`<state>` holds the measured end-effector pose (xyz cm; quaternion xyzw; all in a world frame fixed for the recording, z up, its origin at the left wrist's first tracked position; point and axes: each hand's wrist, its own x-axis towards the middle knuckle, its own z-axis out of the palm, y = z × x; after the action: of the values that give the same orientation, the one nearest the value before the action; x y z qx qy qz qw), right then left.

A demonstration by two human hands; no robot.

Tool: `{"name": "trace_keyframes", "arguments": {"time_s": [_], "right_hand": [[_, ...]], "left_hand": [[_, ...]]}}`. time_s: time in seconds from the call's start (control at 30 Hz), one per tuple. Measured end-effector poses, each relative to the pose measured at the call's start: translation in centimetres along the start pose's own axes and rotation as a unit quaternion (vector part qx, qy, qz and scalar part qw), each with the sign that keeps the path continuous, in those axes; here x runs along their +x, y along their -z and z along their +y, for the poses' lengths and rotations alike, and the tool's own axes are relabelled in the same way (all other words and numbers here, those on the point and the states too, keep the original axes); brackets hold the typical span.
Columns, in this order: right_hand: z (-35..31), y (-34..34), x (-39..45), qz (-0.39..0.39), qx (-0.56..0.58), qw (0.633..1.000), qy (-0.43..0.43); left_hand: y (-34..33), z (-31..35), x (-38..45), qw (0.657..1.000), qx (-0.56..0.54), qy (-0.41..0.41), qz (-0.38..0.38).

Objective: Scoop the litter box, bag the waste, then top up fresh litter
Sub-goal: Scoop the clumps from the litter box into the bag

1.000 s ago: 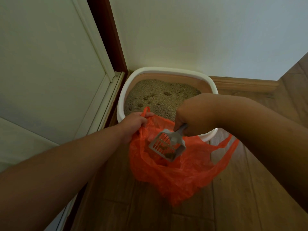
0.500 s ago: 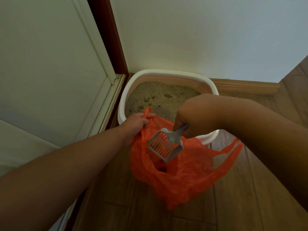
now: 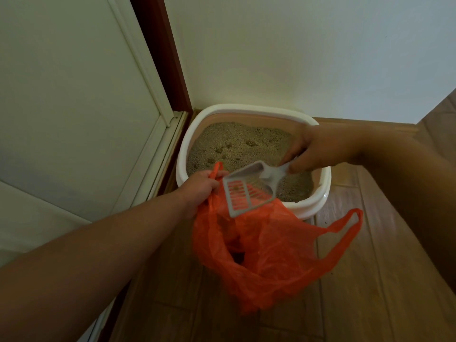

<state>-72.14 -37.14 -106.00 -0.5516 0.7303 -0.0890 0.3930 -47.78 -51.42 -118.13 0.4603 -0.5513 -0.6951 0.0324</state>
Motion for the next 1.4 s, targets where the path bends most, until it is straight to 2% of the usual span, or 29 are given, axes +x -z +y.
{"name": "trace_keyframes", "arguments": {"time_s": [0.07, 0.2, 0.37, 0.6, 1.13, 1.4], "right_hand": [[1.5, -0.4, 0.8, 0.049, 0.109, 0.992, -0.045], [2.9, -3.3, 3.5, 0.118, 0.204, 0.967, -0.099], [3.4, -6.9, 7.1, 0.132, 0.213, 0.955, -0.158], [4.1, -10.1, 11.9, 0.120, 0.226, 0.946, -0.198], [2.4, -13.1, 20.8, 0.162, 0.265, 0.929, -0.200], [0.8, -14.2, 23.1, 0.169, 0.321, 0.919, -0.153]], "left_hand": [[0.2, -0.3, 0.0, 1.000, 0.014, 0.005, -0.004], [0.5, -0.8, 0.6, 0.998, 0.054, 0.001, 0.012], [0.6, -0.7, 0.8, 0.995, 0.100, -0.015, 0.010], [0.8, -0.7, 1.6, 0.993, 0.119, -0.015, 0.003], [1.3, -0.7, 2.8, 0.991, 0.136, -0.004, -0.010], [1.3, -1.0, 2.7, 0.990, 0.138, -0.013, -0.010]]}}
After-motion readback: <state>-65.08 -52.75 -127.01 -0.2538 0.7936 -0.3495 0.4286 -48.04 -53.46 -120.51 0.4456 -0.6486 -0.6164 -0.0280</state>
